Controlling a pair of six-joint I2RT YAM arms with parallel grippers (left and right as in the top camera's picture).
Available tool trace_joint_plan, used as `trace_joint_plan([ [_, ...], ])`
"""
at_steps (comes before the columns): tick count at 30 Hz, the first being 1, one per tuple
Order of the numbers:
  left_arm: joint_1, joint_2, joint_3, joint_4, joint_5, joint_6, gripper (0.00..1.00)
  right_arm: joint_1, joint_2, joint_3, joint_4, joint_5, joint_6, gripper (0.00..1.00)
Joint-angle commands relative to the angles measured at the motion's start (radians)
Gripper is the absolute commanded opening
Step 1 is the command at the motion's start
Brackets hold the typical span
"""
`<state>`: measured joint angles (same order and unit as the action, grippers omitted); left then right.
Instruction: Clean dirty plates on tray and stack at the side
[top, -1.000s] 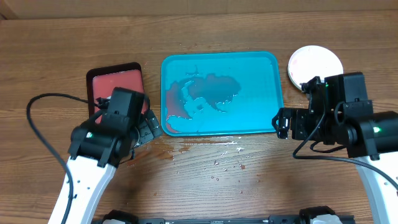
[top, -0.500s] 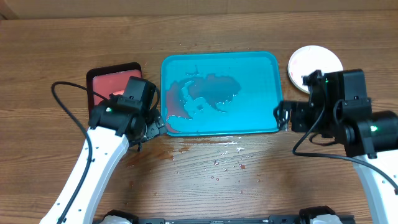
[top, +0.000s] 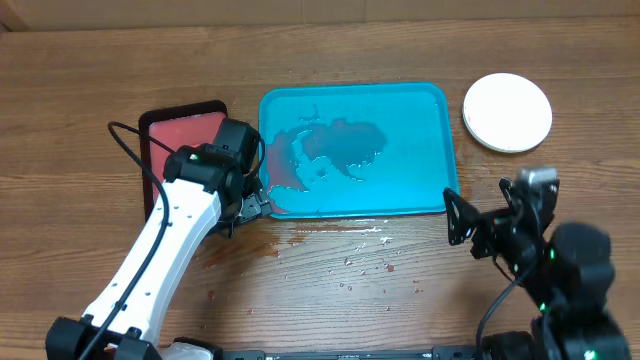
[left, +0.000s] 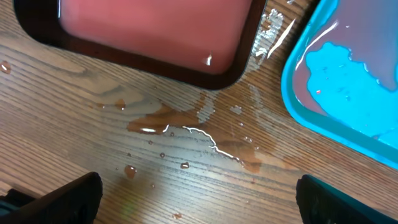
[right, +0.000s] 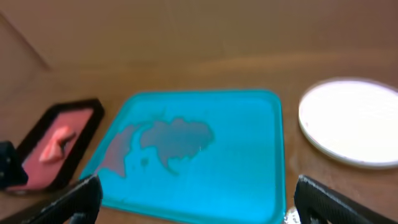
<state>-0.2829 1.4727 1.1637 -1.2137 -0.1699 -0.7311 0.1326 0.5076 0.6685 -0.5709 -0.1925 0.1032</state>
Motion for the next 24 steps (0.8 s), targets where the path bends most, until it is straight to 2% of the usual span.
trace_joint_plan([
  [1, -0.006, 0.018, -0.003, -0.001, -0.021, -0.017, 1.00, 0.005, -0.096, -0.116, 0.082, -0.006, -0.007, 1.00],
  [7, -0.006, 0.027, -0.003, -0.001, -0.021, -0.017, 1.00, 0.005, -0.248, -0.302, 0.275, 0.001, -0.007, 1.00],
  [16, -0.006, 0.027, -0.003, -0.001, -0.021, -0.017, 1.00, 0.005, -0.349, -0.517, 0.552, 0.001, -0.007, 1.00],
  [24, -0.006, 0.027, -0.003, -0.001, -0.021, -0.017, 1.00, -0.004, -0.451, -0.614, 0.637, 0.056, -0.007, 1.00],
])
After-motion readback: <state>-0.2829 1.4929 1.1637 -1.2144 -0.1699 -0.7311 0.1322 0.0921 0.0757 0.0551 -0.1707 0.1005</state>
